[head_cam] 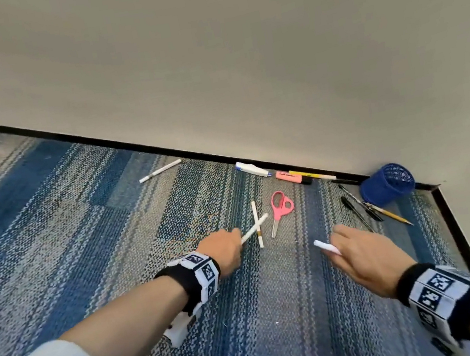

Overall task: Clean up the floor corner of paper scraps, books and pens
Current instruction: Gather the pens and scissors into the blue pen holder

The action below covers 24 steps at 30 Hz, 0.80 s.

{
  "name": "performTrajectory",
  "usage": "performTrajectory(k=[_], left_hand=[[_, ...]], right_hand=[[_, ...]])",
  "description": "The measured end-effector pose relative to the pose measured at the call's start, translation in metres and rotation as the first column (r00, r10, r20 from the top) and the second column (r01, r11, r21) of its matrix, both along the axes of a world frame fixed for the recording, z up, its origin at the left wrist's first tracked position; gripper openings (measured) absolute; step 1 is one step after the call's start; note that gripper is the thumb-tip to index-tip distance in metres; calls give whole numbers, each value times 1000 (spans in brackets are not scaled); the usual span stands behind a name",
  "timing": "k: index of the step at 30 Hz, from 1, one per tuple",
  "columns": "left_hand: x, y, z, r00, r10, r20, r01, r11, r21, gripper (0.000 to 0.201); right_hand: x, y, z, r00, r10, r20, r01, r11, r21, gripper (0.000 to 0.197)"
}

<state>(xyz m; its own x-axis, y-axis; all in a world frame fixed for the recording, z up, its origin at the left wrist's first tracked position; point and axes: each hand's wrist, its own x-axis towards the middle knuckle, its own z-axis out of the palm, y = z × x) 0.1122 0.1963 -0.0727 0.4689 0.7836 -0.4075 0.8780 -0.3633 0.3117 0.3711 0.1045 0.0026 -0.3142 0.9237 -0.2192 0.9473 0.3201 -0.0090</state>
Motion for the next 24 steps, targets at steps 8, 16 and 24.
performTrajectory(k=[8,16,24], left_hand=[[66,-12,38,813,-123,569,110,992,58,13],[70,20,-4,971,188,148,-196,980,43,43],[82,27,-41,967,215,-136,-212,977,35,37]], right_hand=[[-28,21,-1,988,-43,-148,43,999,2,15],[7,21,-20,691,-462,-557,453,876,-165,15],[12,5,-20,220,-670,-709,390,727,-565,15]])
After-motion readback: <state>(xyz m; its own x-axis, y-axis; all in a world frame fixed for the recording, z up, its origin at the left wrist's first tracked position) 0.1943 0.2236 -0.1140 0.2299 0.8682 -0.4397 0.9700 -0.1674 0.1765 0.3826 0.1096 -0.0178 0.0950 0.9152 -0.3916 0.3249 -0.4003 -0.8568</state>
